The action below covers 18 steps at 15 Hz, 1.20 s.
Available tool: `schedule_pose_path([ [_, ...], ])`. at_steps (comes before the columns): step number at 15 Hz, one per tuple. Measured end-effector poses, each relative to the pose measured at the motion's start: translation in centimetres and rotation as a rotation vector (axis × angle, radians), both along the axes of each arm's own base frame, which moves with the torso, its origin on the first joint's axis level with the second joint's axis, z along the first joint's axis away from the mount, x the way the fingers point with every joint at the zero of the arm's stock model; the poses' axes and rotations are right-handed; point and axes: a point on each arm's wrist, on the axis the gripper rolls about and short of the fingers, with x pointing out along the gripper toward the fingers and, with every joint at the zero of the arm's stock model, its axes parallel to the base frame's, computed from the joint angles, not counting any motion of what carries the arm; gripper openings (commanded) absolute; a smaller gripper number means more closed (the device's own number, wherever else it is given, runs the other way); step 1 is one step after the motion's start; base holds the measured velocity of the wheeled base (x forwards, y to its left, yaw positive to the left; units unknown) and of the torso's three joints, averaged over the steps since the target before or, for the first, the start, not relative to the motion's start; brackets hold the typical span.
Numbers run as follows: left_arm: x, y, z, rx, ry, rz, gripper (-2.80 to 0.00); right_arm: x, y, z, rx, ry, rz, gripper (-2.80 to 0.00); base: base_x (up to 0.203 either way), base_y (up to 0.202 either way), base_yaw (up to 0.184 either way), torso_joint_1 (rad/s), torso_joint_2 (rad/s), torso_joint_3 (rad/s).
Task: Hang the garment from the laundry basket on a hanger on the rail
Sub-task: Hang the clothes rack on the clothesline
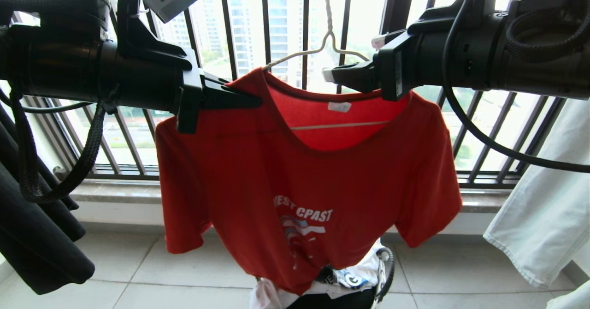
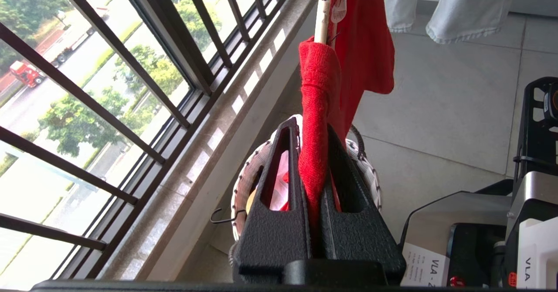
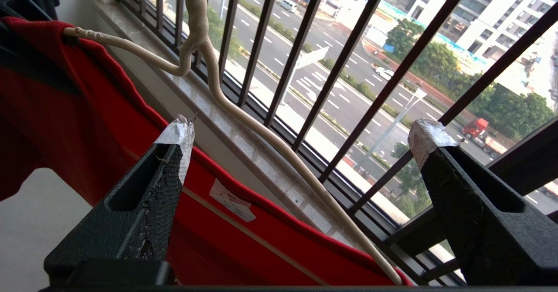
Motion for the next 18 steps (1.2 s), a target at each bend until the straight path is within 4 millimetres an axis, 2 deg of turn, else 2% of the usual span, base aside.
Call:
schedule_pose_path([
  [5, 0.2, 0.4, -0.1, -0.008, 0.022, 0.023, -2.8, -0.8, -4.0, 0.4, 0.011, -0.012, -0.1, 0.0, 0.0, 0.0, 0.0, 0.0, 0.0, 0.0],
  [8, 0.5, 0.9, -0.2, -0.025, 0.06, 0.054, -2.8, -2.4, -5.9, 0.2, 0.046, 0.009, -0.141, 0.0, 0.0, 0.0, 0.0, 0.0, 0.0, 0.0],
  [11, 0.4, 1.5, -0.1, -0.045, 0.112, 0.152, -2.8, -3.9, -8.6, -0.9, 0.062, 0.043, -0.228, 0.0, 0.0, 0.0, 0.0, 0.0, 0.0, 0.0],
  [15, -1.5, 2.6, 0.4, -0.105, 0.189, 0.288, -2.8, -5.9, -12.1, -3.0, 0.136, 0.122, -0.369, 0.0, 0.0, 0.0, 0.0, 0.0, 0.0, 0.0],
  [18, -4.2, 3.6, 0.4, -0.128, 0.201, 0.316, -2.8, -7.7, -14.0, -5.1, 0.152, 0.166, -0.461, 0.0, 0.0, 0.0, 0.0, 0.0, 0.0, 0.0],
])
